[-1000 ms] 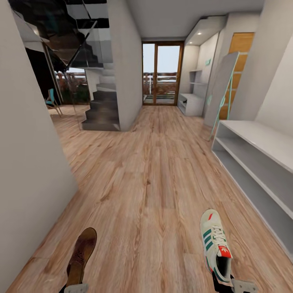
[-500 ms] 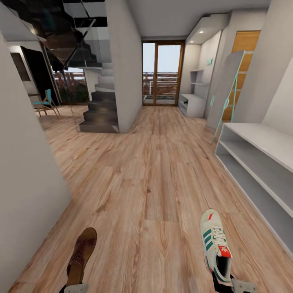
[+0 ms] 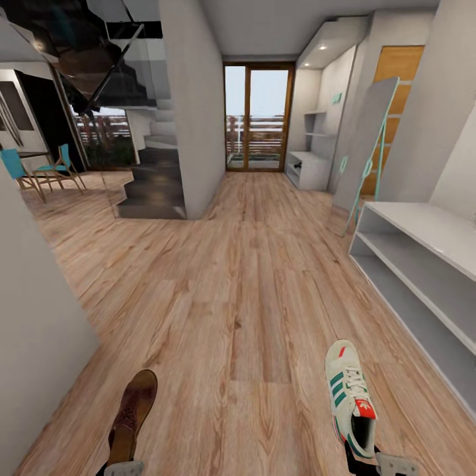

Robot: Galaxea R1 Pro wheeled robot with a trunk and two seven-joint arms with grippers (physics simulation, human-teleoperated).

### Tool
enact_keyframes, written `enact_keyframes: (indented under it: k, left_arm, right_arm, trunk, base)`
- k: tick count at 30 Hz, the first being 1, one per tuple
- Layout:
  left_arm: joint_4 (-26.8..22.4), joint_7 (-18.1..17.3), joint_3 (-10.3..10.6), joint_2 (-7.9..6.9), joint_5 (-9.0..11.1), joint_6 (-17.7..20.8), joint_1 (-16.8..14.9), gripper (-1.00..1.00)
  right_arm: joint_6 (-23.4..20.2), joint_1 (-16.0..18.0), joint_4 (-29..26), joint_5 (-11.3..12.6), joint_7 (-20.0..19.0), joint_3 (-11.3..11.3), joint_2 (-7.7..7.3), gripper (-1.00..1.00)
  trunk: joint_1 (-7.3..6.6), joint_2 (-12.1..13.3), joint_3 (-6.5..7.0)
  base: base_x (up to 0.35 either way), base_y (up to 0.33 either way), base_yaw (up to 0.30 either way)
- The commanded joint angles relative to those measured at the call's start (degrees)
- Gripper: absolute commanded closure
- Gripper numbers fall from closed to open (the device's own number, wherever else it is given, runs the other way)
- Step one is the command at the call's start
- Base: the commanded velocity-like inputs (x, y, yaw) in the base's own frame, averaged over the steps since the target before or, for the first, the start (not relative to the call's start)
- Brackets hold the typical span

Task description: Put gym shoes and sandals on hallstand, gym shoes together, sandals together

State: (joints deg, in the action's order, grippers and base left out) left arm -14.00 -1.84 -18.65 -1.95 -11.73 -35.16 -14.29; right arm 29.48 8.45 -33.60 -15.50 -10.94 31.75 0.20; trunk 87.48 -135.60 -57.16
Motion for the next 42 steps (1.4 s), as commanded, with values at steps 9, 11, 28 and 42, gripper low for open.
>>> enact_keyframes:
  k: [9,11,28,42]
  left_arm:
    - [0.02,-0.19,-0.51,0.02,-0.58,-0.17,-0.04,1.0]
    - [0.02,-0.19,-0.51,0.02,-0.61,-0.17,-0.04,1.0]
    - [0.01,-0.19,-0.51,0.02,-0.58,-0.19,-0.04,1.0]
    - [0.02,-0.19,-0.51,0.02,-0.58,-0.19,-0.04,1.0]
  right_arm:
    - [0.22,0.08,0.0,-0.15,-0.49,0.42,0.05,1.0]
    - [0.22,0.08,0.01,-0.15,-0.49,0.42,0.06,1.0]
    - [0.22,0.08,-0.05,-0.12,-0.49,0.42,0.06,1.0]
    - [0.22,0.08,0.03,-0.15,-0.39,0.42,0.03,1.0]
  trunk:
    - [0.02,-0.02,-0.8]
    - [0.02,-0.02,-0.98]
    - [0.02,-0.02,-2.48]
    - [0.02,-0.02,-2.87]
  base:
    - [0.339,0.0,-0.072]
    - [0.339,0.0,-0.003]
    - [0.339,0.0,0.0]
    - [0.339,0.0,0.0]
